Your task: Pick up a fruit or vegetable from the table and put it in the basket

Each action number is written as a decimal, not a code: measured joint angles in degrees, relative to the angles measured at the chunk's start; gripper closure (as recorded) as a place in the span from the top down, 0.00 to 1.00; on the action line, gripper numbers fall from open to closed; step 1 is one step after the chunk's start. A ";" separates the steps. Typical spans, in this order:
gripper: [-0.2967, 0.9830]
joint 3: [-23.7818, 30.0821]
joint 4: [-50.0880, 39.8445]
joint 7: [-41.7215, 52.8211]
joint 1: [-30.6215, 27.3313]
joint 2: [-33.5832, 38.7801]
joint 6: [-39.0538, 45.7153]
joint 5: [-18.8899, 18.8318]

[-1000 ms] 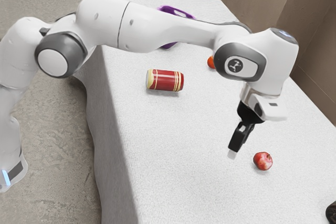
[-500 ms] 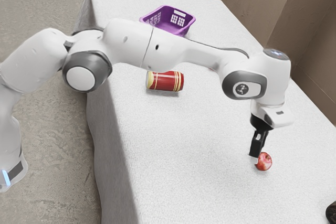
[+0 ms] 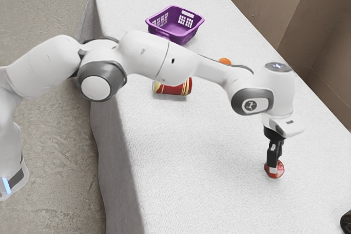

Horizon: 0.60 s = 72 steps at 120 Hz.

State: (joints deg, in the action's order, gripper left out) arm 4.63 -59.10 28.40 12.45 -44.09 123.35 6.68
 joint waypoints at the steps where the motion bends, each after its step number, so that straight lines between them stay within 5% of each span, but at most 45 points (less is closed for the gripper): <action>1: 0.75 0.12 0.00 0.02 -0.13 -0.10 0.20 0.00; 35: 0.75 3.07 3.02 0.62 -2.64 -4.35 5.31 0.00; 50: 0.64 2.74 3.03 0.77 -2.87 -4.42 5.86 -0.21; 72: 0.53 1.84 8.40 0.83 -4.09 -3.93 -7.01 -4.82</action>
State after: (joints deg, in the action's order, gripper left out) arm 6.48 -50.69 29.24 8.37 -48.02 116.34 1.85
